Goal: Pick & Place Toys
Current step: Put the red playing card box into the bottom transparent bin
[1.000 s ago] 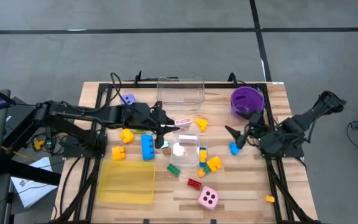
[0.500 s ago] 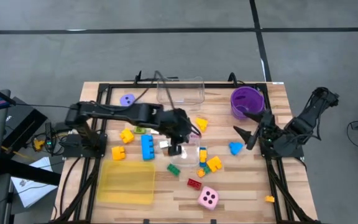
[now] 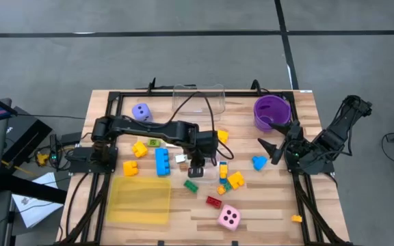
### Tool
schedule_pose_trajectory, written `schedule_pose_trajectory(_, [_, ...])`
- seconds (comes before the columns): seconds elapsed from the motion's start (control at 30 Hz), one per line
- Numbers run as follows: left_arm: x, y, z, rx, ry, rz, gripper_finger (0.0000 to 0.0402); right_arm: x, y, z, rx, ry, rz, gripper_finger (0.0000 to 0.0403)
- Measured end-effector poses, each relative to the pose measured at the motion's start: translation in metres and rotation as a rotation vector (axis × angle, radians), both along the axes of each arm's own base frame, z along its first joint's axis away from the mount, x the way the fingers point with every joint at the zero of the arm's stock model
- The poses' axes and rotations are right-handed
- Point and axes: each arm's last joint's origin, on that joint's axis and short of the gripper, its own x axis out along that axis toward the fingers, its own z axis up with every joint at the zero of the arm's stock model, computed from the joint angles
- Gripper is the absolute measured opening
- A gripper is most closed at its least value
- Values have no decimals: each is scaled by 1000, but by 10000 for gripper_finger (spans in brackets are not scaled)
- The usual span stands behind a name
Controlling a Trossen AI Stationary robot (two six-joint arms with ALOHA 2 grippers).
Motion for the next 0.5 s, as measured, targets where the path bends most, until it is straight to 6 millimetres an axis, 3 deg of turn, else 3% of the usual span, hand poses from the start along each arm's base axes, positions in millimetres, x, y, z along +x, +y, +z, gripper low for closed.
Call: schedule_pose_trajectory(0.5, [10, 16, -25, 49, 41, -79, 63, -1, -1, -1, -17, 14, -3, 396])
